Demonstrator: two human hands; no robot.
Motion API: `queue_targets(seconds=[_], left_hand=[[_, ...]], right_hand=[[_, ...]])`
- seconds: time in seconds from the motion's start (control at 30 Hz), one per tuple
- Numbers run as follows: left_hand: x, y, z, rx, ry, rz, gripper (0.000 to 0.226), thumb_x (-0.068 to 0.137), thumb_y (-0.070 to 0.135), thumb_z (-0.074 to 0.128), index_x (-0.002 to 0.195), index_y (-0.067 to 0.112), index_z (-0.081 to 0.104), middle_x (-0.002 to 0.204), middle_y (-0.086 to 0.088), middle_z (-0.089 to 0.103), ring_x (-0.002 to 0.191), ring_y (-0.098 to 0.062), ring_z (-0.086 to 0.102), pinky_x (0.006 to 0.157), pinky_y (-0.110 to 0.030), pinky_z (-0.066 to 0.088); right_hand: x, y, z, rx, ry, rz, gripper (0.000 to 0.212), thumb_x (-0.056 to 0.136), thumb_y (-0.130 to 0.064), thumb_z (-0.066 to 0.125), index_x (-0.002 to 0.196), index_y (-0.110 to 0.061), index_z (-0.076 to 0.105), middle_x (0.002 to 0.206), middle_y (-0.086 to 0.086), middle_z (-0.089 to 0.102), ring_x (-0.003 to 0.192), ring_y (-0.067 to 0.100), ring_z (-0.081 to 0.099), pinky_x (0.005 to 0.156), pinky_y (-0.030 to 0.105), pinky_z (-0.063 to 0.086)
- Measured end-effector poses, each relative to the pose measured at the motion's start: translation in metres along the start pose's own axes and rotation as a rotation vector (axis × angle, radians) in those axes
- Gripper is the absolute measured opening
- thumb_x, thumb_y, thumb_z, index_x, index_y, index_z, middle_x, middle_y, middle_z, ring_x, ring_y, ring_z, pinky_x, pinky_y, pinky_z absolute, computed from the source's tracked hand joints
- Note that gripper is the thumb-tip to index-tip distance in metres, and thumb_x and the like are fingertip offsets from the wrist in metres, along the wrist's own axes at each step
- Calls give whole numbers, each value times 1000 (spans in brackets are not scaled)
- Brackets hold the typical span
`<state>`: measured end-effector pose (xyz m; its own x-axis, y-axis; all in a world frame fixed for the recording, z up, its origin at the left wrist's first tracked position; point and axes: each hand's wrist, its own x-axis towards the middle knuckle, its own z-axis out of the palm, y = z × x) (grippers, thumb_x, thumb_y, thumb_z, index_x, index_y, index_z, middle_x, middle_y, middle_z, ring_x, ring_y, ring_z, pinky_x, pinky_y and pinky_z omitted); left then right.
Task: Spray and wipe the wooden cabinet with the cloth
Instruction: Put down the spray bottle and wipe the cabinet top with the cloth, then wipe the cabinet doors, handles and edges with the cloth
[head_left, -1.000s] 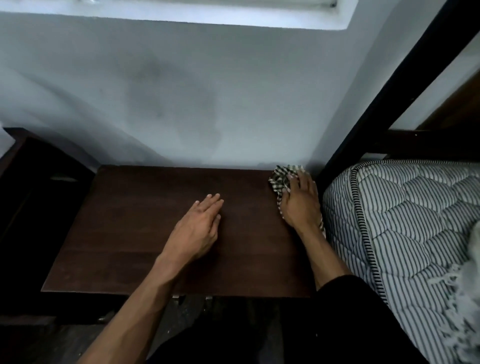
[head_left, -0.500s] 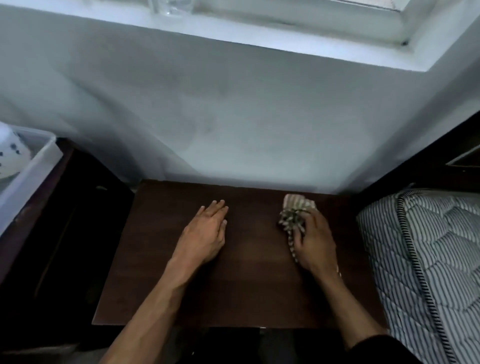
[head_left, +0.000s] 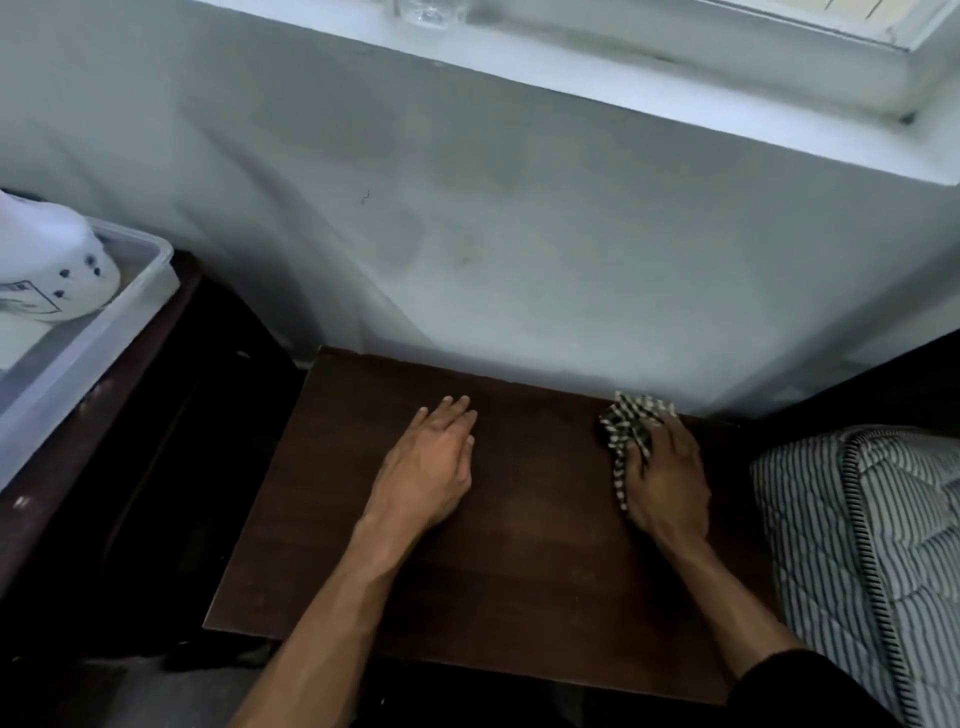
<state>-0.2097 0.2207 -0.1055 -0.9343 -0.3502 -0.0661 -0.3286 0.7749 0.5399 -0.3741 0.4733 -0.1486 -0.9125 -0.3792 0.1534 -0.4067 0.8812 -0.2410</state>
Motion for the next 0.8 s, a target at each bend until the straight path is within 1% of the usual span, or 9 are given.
queue_targets(seconds=[0.13,0.23,0.37,0.43,0.5,0.6,0.67,0.7,0.8], left_hand=[[-2,29,18,-1,21,-31,46,104,25,34,150,19,39,161,5,30,150,-7,18,123,-26,5],[-7,57,40,-8,2,-10,46,104,24,34,150,20,39,161,5,30,150,-7,19,123,-26,3],[-31,75,76,68,-56,17,46,104,25,34,149,21,39,161,8,30,150,-5,19,124,-33,-2],[-47,72,90,122,-43,33,47,101,26,33,147,20,44,159,7,34,149,-8,23,125,-39,1],[-62,67,97,169,4,61,52,96,28,31,143,18,50,155,4,41,147,-12,32,124,-44,2],[-83,64,108,257,60,121,57,90,31,29,139,16,54,150,0,48,141,-15,43,121,-46,-4],[-95,64,112,301,66,120,58,89,31,29,141,17,52,153,0,45,141,-13,41,121,-44,-7],[-113,63,116,325,78,131,58,89,30,29,142,18,50,154,0,43,142,-13,40,121,-44,-7],[-159,58,125,320,126,139,52,96,24,34,147,19,43,158,1,35,145,-12,35,123,-45,-4]], right_hand=[[5,1,0,-35,-10,-33,51,95,-39,39,132,-8,57,148,18,50,142,32,41,121,44,33],[7,7,1,-28,-21,-59,54,96,-42,38,136,-9,55,152,17,48,145,32,39,122,45,31],[6,13,12,-2,13,-63,54,96,-41,41,134,-6,56,149,21,50,142,36,42,121,46,32],[6,15,18,-9,58,-68,53,95,-39,45,132,-2,57,146,24,52,138,39,44,119,46,34],[9,14,20,-14,88,-80,53,97,-37,47,133,0,56,145,26,52,137,41,45,118,47,35],[6,21,23,-34,97,-117,56,100,-38,43,141,-1,49,150,26,46,141,42,40,119,46,31],[0,24,23,-33,66,-131,57,102,-38,41,146,-3,43,154,24,40,141,43,37,118,47,32],[-17,27,23,-31,57,-138,56,102,-38,41,147,-5,42,153,24,40,139,44,37,116,49,33],[-79,30,12,-25,96,-218,51,99,-37,40,142,-9,45,145,23,45,128,45,44,109,52,40]])
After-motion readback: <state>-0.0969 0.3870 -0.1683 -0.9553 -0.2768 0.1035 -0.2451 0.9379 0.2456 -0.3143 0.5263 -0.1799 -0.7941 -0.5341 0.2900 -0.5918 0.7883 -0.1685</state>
